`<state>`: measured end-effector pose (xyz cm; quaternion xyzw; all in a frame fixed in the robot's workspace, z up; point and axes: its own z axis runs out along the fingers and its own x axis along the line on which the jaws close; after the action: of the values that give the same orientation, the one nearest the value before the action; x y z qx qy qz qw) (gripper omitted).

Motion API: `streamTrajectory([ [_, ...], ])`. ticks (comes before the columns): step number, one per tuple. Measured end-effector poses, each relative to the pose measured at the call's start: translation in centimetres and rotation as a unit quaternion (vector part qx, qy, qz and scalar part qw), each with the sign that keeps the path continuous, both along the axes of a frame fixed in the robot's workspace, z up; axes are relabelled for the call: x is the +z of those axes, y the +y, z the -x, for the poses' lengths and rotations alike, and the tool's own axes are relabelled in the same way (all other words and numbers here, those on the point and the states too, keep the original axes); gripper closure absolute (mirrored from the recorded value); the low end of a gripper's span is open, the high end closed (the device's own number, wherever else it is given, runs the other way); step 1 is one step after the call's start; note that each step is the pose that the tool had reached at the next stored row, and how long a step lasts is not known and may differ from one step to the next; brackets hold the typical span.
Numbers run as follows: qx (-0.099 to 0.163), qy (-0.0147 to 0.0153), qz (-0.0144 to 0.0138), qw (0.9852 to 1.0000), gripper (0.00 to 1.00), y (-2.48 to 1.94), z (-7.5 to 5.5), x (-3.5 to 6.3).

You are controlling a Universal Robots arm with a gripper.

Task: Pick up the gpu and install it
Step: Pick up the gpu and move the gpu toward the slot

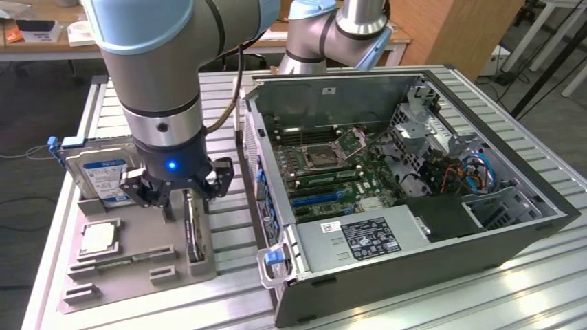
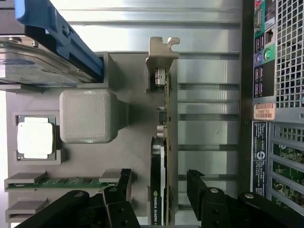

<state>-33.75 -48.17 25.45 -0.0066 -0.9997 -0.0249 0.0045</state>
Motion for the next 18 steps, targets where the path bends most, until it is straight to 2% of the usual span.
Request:
streamTrajectory([
  [18, 0.000, 0.0000, -0.0001, 1.0000, 0.41, -0.04, -0.4, -2.39],
])
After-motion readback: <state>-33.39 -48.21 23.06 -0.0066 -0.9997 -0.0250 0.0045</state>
